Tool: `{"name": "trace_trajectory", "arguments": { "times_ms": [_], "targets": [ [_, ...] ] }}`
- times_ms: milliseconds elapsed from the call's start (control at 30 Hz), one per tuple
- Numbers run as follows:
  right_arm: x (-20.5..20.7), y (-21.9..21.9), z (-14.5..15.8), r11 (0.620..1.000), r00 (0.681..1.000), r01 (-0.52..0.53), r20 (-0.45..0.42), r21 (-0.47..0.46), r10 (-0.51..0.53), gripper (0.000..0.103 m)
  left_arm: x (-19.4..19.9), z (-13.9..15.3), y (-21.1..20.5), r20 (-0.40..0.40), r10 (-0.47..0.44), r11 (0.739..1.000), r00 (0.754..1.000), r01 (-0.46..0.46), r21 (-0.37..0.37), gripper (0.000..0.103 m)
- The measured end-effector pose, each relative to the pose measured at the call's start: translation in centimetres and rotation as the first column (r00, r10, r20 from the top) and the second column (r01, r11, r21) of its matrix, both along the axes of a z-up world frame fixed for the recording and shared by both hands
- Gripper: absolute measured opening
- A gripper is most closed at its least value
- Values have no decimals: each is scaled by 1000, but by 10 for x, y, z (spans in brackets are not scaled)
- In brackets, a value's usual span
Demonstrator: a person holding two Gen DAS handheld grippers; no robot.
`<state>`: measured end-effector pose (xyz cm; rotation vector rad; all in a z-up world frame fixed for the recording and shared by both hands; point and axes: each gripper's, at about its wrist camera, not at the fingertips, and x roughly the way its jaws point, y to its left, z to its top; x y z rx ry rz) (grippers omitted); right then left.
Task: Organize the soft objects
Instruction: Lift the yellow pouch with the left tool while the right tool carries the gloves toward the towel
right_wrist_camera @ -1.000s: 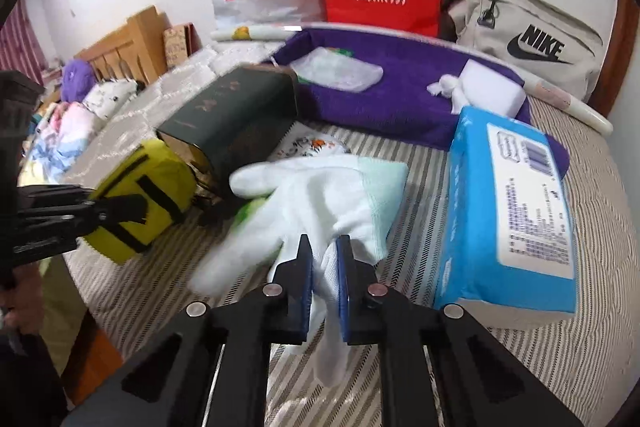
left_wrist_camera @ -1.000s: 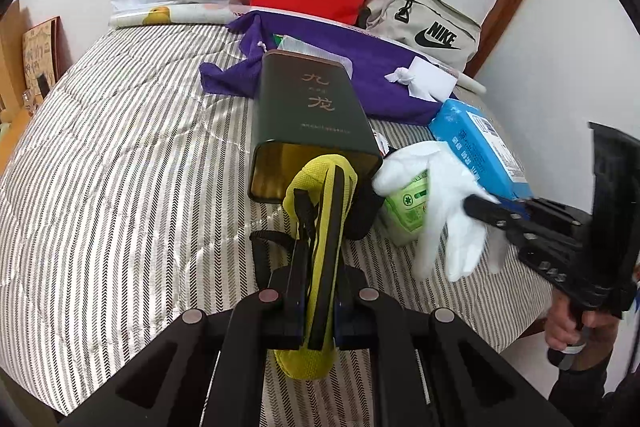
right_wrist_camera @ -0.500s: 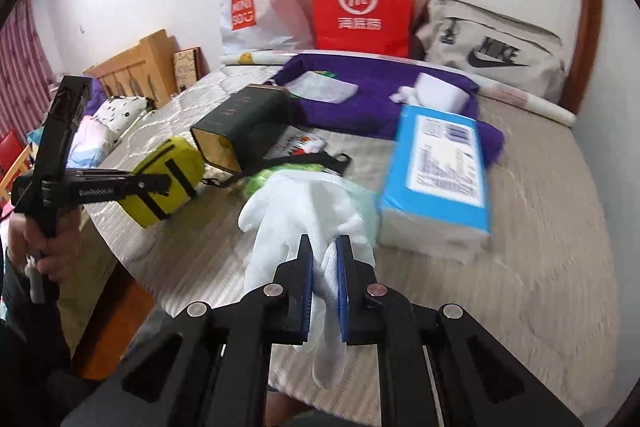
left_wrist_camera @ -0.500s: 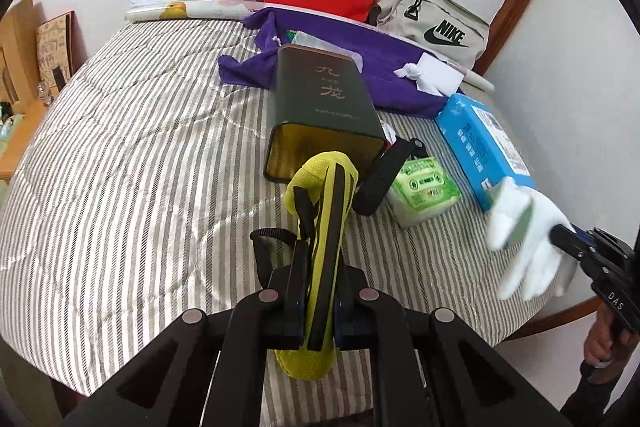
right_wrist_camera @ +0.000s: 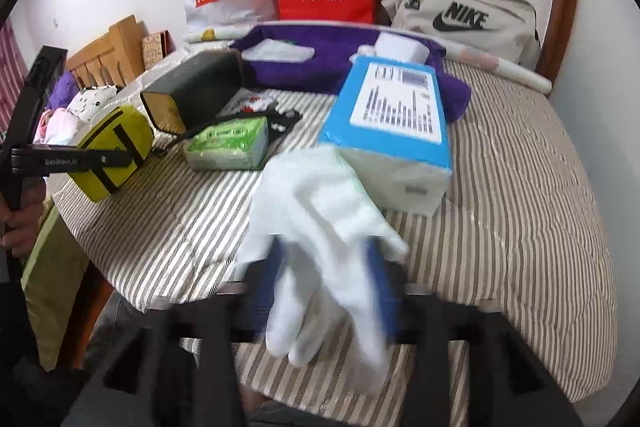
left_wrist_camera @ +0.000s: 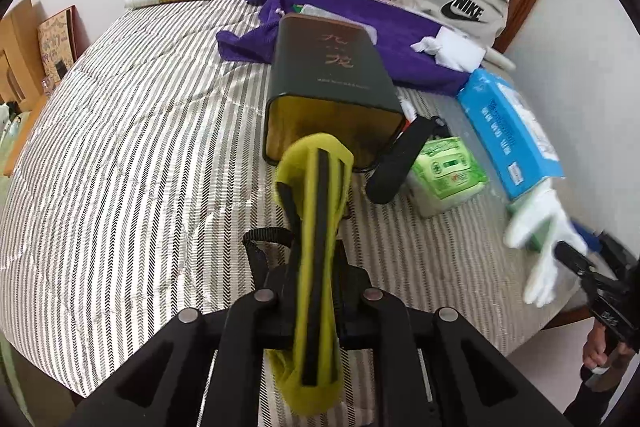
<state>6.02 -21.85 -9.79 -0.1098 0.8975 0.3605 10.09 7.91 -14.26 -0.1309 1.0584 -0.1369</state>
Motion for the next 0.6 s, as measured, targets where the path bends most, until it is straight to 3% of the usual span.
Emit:
{"name": "trace_trajectory", "arguments": {
  "times_ms": [133,333,367,400,467,600],
  "targets": [
    [8,-2,-1,1000,999,19,51,-15,-18,71,4,-6,1,-13,3,1000,1000,-3,-14,12],
    [34,-7,-27,999,998,51,-28,-9,-51,70,10,-11,2,-19,4,999,1000,-5,-34,12],
    [35,-8,-31,998,998,58,-32,-5,-58,60,10,-11,4,-15,8,999,1000,-8,-45,12],
    [35,-10,-34,998,998,62,-31,2,-62,39,10,-11,4,-9,8,999,1000,-8,-54,12],
    [36,-11,-38,998,997,61,-47,-1,-61,17,9,-11,3,10,-4,999,1000,5,-48,8],
    [31,-13,-35,999,998,54,-38,-5,-54,9,5,-6,-2,32,-25,999,999,26,-31,8]
  ]
}}
